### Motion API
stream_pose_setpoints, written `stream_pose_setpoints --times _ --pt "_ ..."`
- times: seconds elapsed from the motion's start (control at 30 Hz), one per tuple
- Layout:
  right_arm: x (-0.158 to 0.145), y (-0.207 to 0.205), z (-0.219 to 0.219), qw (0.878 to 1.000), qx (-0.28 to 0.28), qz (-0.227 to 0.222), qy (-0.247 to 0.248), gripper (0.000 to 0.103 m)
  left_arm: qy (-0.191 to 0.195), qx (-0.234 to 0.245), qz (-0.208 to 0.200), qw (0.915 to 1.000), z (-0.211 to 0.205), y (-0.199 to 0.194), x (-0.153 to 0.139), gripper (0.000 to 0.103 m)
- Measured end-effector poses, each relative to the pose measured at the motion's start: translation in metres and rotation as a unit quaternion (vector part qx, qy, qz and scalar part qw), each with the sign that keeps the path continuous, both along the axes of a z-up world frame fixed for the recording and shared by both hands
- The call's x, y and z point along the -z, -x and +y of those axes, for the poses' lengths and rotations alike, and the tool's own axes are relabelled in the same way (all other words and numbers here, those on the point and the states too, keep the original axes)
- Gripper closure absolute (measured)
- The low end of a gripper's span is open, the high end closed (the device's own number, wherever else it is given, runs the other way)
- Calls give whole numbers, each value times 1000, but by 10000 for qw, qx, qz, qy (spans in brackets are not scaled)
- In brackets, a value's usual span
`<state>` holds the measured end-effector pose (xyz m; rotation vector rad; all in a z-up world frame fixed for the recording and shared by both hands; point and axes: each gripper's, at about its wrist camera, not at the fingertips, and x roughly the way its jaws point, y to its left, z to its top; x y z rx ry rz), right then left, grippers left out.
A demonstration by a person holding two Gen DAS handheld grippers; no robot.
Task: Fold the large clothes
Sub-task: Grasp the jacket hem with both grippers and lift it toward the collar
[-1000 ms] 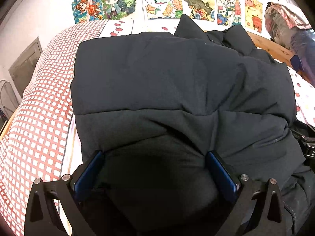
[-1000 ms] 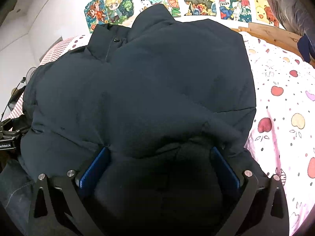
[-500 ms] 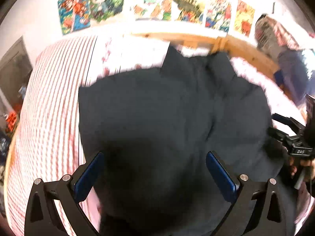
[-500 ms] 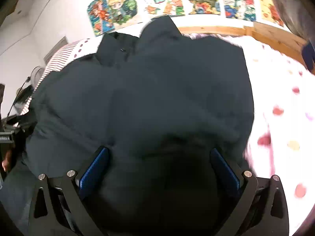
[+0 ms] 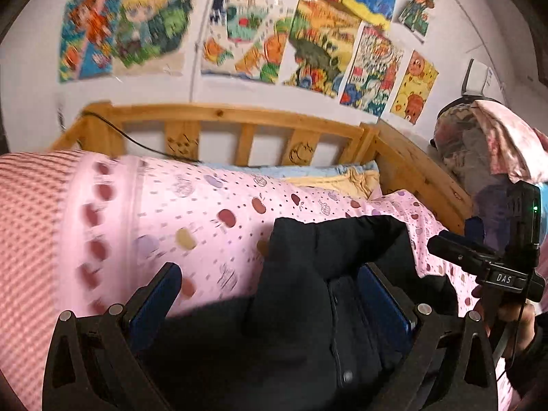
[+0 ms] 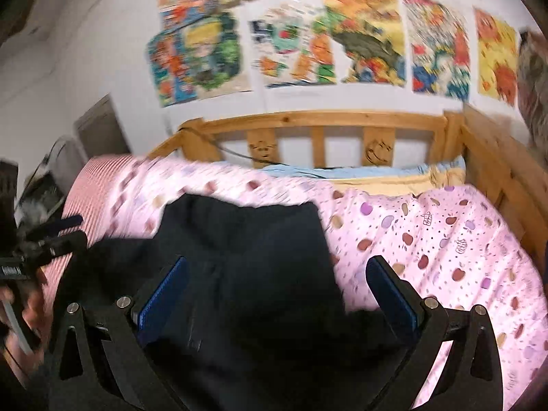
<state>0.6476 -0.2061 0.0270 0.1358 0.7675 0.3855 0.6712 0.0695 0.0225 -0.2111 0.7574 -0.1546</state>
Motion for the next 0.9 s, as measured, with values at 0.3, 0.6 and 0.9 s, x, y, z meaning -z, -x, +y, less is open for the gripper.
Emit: stream_pose_setpoints --times 0.3,0.6,0.9 --pt "46 -59 30 9963 195 837 -74 36 642 131 464 9968 0 -61 37 42" --pt "43 -52 44 9973 317 652 77 86 483 153 347 9981 -7 -34 23 95" --pt "2 12 6 9992 363 28 -150 91 242 384 -70 9989 4 43 -7 97"
